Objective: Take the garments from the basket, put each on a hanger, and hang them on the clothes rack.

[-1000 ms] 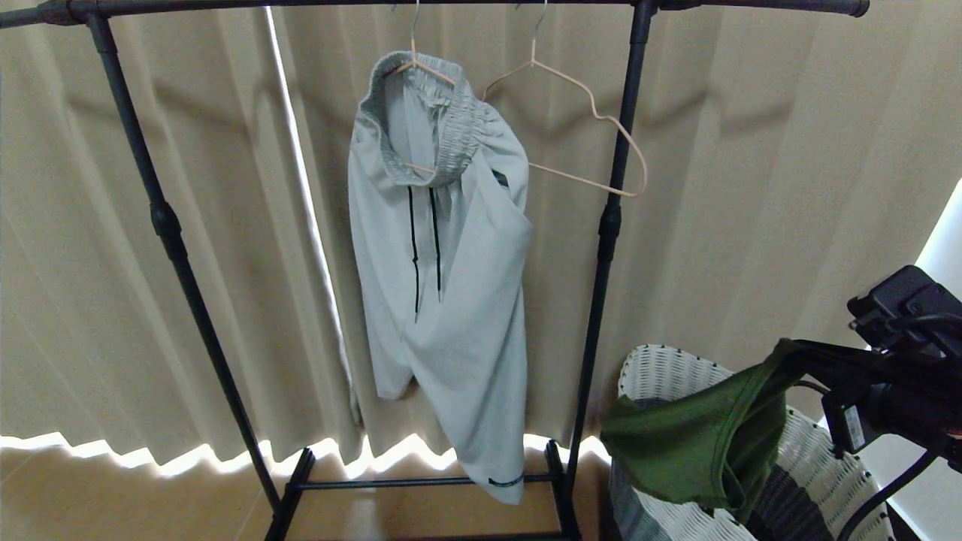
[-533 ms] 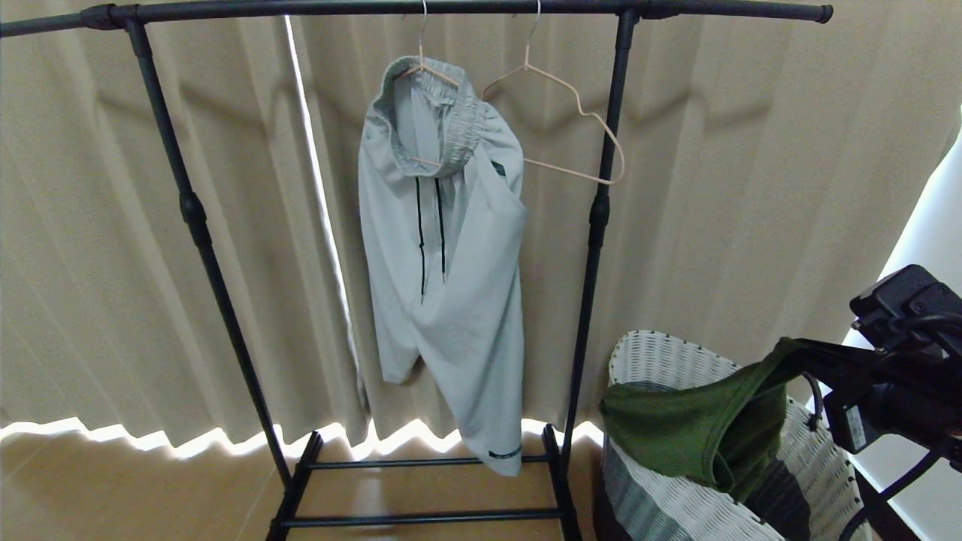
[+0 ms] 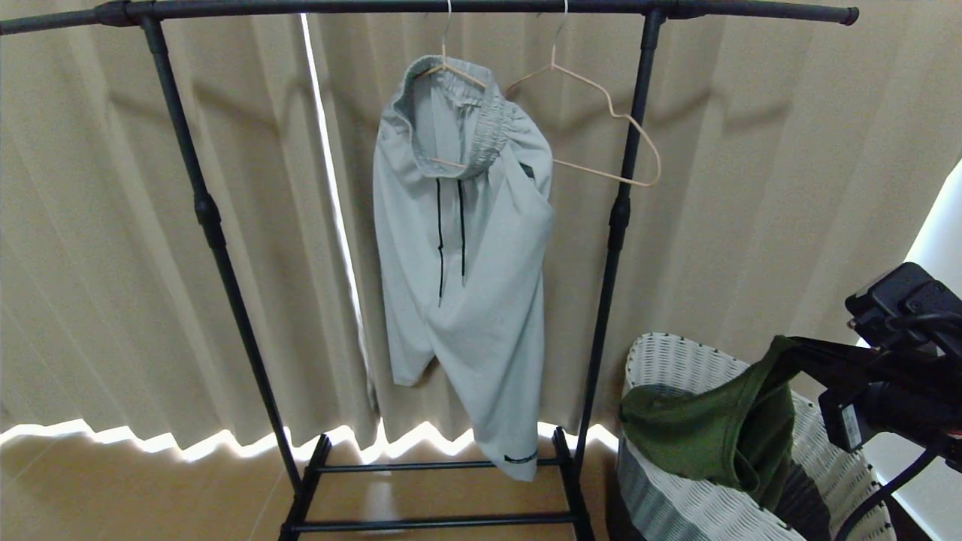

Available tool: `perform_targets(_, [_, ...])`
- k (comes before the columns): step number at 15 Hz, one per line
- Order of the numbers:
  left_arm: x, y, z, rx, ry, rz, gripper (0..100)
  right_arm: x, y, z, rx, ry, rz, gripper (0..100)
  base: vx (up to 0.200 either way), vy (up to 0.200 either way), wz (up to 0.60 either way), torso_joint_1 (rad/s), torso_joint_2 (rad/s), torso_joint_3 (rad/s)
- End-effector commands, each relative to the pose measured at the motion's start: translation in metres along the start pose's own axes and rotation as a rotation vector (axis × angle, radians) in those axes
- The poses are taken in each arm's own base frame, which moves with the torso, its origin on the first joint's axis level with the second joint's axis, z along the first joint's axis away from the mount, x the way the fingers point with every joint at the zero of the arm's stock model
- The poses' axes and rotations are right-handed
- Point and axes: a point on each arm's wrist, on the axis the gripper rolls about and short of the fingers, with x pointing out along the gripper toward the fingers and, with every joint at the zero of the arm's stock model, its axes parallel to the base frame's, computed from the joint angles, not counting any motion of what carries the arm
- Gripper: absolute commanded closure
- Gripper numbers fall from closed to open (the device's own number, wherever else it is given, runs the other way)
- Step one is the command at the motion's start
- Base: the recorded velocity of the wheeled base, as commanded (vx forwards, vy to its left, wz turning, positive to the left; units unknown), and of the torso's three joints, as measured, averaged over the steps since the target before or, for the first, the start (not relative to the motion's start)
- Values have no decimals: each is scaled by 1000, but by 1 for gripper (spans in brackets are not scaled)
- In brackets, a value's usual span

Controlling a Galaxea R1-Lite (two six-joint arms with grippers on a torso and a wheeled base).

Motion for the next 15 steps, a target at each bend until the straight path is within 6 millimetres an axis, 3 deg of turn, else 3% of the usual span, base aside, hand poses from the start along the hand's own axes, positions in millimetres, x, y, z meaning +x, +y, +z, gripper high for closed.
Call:
perform_targets(1, [0,0,0,0,1,2,0,1,0,-1,-1,5,2,100,0,0,0,0,0,0])
perform_targets(9, [0,0,0,5,-2,5,0,10,1,8,-2,-24,66,100,0,0,0,0,0,0])
perform_targets(15, [2,-1,0,91,-39,-31,0,14,17,23,-29,-76,171,100,0,0,0,0,0,0])
